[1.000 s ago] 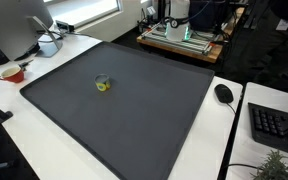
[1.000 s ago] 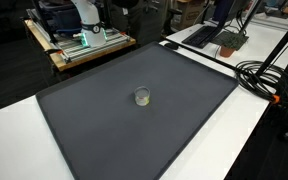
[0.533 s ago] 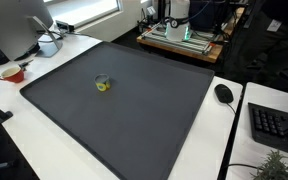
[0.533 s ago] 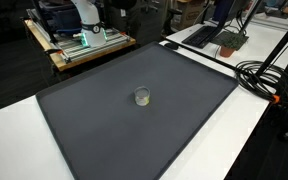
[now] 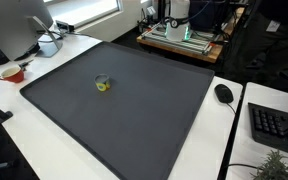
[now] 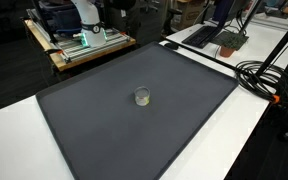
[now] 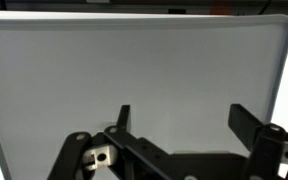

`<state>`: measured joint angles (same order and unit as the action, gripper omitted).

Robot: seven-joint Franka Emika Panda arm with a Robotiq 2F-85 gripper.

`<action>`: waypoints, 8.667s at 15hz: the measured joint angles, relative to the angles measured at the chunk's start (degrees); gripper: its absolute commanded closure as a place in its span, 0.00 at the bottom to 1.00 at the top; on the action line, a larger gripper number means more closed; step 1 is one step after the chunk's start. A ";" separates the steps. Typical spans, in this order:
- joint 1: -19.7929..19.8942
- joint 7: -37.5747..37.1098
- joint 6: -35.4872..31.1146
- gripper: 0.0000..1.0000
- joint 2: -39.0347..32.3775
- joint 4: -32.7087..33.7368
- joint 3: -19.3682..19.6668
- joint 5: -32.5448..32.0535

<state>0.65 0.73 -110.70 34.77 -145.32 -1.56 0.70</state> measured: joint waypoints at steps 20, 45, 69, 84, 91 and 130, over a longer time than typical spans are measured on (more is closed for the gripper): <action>-5.78 -1.17 -0.99 0.00 -21.49 0.30 -14.23 -40.83; -13.14 7.23 12.39 0.00 -54.24 14.74 -12.84 -75.13; -11.37 19.65 12.95 0.00 -79.20 32.93 -7.04 -91.75; -7.39 23.92 8.64 0.00 -85.50 42.09 -6.11 -91.25; -7.22 24.94 8.64 0.48 -86.78 44.31 -5.42 -90.79; -8.36 22.91 9.61 0.30 -77.89 35.61 -5.78 -89.15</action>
<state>-7.71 23.63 -101.09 -43.12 -109.70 -7.34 -88.46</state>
